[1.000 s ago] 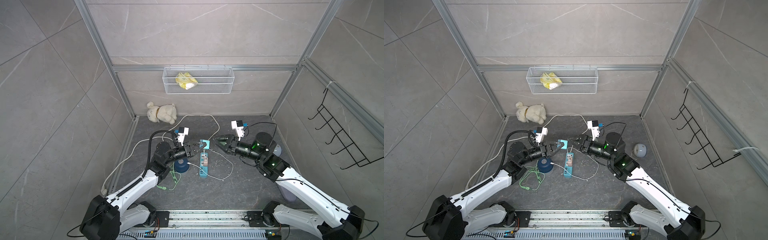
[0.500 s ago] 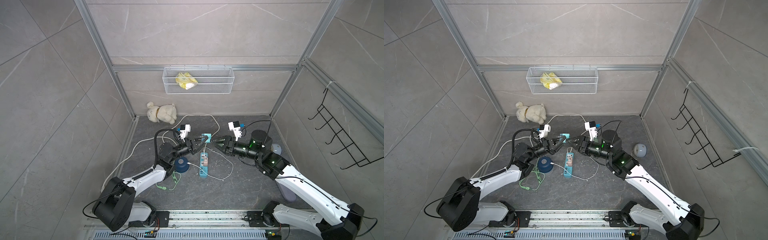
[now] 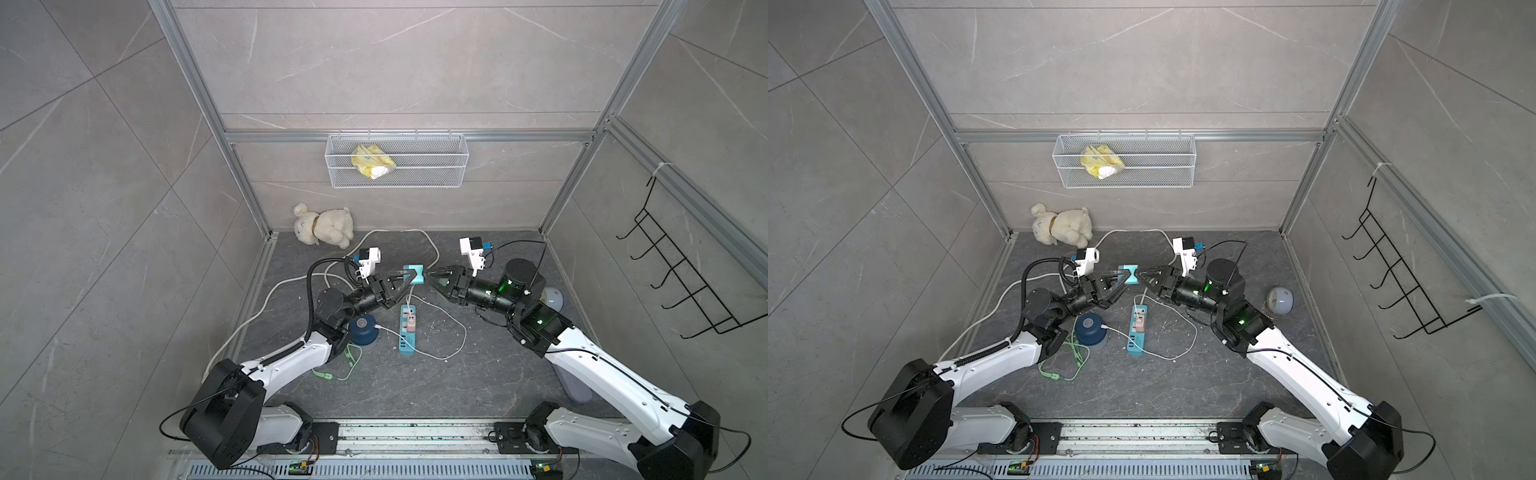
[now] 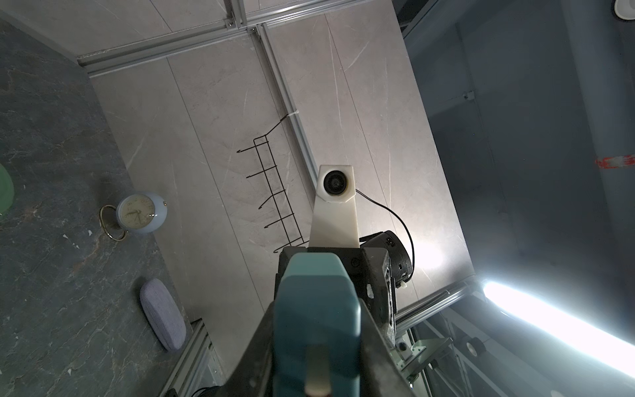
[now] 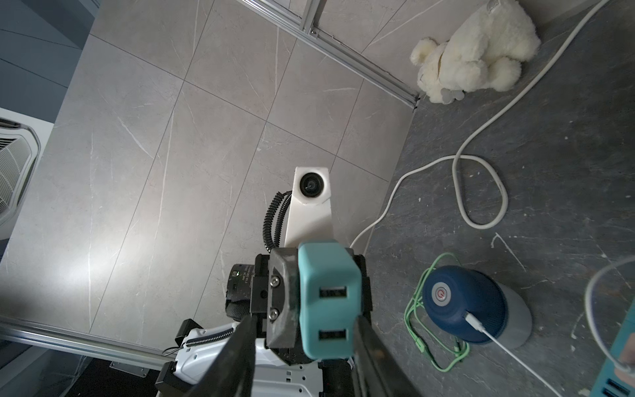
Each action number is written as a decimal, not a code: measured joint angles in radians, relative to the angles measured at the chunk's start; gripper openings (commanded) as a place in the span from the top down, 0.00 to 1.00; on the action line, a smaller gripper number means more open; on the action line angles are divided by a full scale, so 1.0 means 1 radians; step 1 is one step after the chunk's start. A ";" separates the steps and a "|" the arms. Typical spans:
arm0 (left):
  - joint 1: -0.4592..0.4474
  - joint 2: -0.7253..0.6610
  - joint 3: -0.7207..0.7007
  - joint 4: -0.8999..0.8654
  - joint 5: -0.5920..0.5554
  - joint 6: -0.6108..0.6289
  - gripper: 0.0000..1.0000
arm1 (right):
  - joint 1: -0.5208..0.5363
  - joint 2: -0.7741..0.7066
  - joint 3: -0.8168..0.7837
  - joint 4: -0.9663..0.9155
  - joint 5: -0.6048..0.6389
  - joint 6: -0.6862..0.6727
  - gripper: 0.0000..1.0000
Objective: Charge the cordless meat grinders
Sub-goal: Pick up the plug from the center of the board.
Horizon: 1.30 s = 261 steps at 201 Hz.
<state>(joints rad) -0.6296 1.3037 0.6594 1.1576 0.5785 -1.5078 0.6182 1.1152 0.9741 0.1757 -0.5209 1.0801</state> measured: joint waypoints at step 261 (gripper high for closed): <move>-0.029 -0.004 0.003 -0.045 -0.002 -0.010 1.00 | -0.023 0.035 -0.056 0.102 -0.016 0.048 0.61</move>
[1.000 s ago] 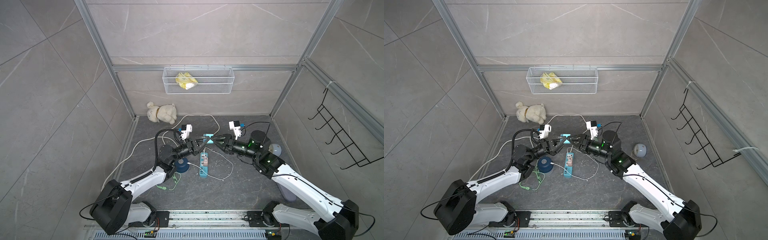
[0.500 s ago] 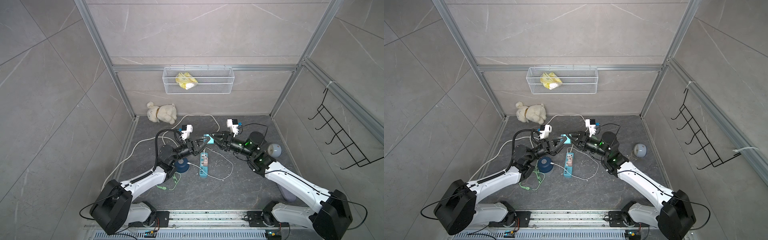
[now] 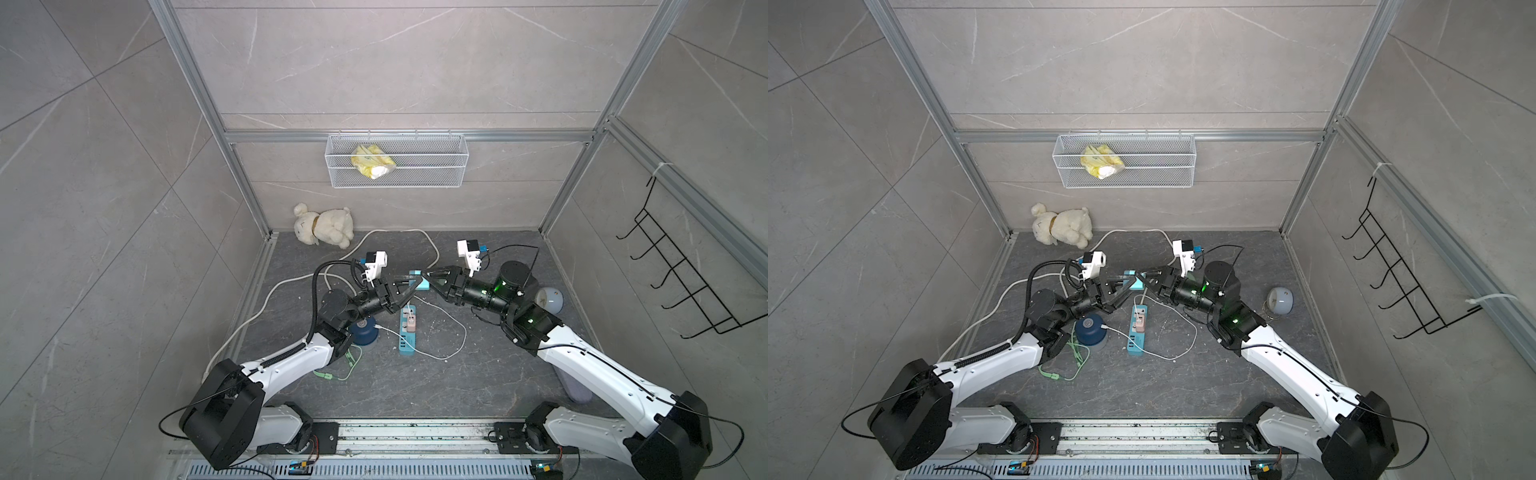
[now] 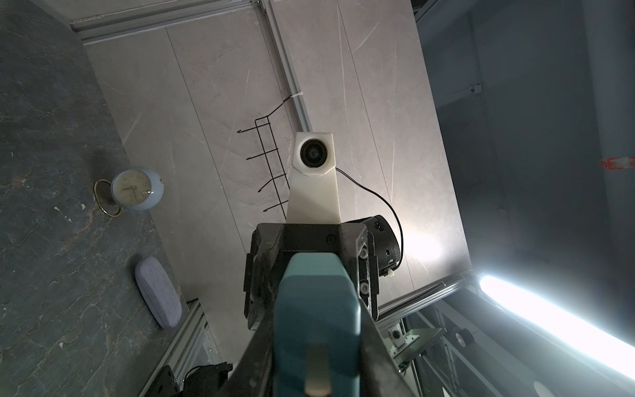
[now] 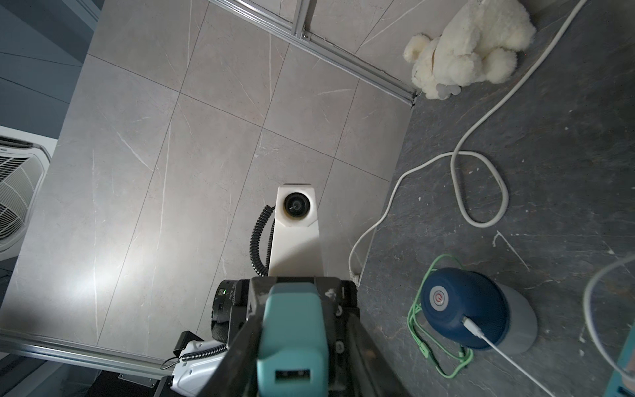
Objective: Charge the cordless meat grinders
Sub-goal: Pick up the plug from the center of the board.
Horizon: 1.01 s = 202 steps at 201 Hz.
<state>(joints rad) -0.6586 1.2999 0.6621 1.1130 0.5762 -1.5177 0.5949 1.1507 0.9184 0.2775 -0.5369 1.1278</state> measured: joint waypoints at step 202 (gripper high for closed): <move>0.036 -0.303 -0.025 -0.666 -0.257 0.283 0.29 | -0.017 0.002 0.050 -0.313 0.066 -0.151 1.00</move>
<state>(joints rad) -0.6224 0.9970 0.6369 0.4465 0.3187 -1.2343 0.5781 1.1522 0.9684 -0.0357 -0.4706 0.9771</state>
